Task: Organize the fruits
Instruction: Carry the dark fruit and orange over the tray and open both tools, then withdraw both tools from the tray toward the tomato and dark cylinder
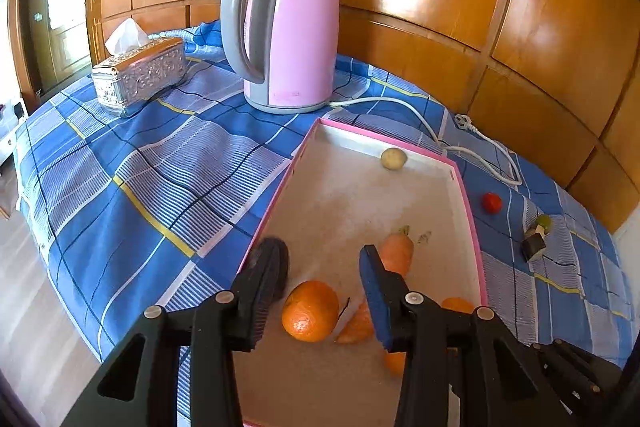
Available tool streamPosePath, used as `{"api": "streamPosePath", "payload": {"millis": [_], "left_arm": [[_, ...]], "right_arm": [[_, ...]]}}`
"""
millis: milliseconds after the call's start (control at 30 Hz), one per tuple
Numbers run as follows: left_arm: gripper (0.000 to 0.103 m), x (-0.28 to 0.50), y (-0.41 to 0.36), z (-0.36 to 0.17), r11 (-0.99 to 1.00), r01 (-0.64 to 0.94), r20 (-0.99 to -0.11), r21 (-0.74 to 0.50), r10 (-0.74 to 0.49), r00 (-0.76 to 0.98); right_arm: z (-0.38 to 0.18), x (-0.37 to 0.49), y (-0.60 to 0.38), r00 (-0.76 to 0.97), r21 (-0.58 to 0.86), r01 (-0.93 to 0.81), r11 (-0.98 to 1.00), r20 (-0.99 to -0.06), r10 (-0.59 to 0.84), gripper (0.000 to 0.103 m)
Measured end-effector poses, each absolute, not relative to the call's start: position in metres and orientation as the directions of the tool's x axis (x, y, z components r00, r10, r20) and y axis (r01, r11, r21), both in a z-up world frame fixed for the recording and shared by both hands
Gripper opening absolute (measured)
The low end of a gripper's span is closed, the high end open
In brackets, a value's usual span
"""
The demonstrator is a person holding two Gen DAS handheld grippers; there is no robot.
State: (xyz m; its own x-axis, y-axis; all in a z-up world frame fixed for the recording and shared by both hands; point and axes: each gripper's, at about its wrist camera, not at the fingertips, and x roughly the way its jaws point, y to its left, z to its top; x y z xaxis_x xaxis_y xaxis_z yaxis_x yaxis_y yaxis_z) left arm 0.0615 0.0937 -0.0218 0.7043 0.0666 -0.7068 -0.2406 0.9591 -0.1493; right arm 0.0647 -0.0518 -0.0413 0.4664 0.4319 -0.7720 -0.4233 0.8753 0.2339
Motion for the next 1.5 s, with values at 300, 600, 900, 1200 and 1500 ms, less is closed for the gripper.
{"api": "streamPosePath", "payload": {"millis": [300,600,900,1200,1500], "left_arm": [[0.042,0.056,0.090,-0.020,0.961,-0.235,-0.703,-0.147,0.065,0.708],[0.042,0.053,0.081,-0.019,0.967,-0.208,-0.703,-0.147,0.046,0.710],[0.042,0.054,0.061,-0.019,0.979,-0.146,-0.704,-0.139,0.006,0.710],[0.042,0.060,0.041,-0.018,0.986,-0.094,-0.704,-0.137,-0.031,0.709],[0.042,0.070,0.016,-0.015,0.990,-0.027,-0.700,-0.140,-0.080,0.710]], "right_arm": [[-0.039,0.060,-0.058,0.494,0.217,-0.397,0.892,-0.768,0.407,0.040],[-0.038,0.059,-0.072,0.522,0.219,-0.342,0.914,-0.765,0.378,0.040],[-0.039,0.063,-0.091,0.547,0.228,-0.272,0.935,-0.763,0.345,0.040],[-0.042,0.065,-0.115,0.564,0.230,-0.208,0.951,-0.766,0.309,0.040],[-0.049,0.074,-0.153,0.579,0.243,-0.095,0.965,-0.775,0.252,0.039]]}}
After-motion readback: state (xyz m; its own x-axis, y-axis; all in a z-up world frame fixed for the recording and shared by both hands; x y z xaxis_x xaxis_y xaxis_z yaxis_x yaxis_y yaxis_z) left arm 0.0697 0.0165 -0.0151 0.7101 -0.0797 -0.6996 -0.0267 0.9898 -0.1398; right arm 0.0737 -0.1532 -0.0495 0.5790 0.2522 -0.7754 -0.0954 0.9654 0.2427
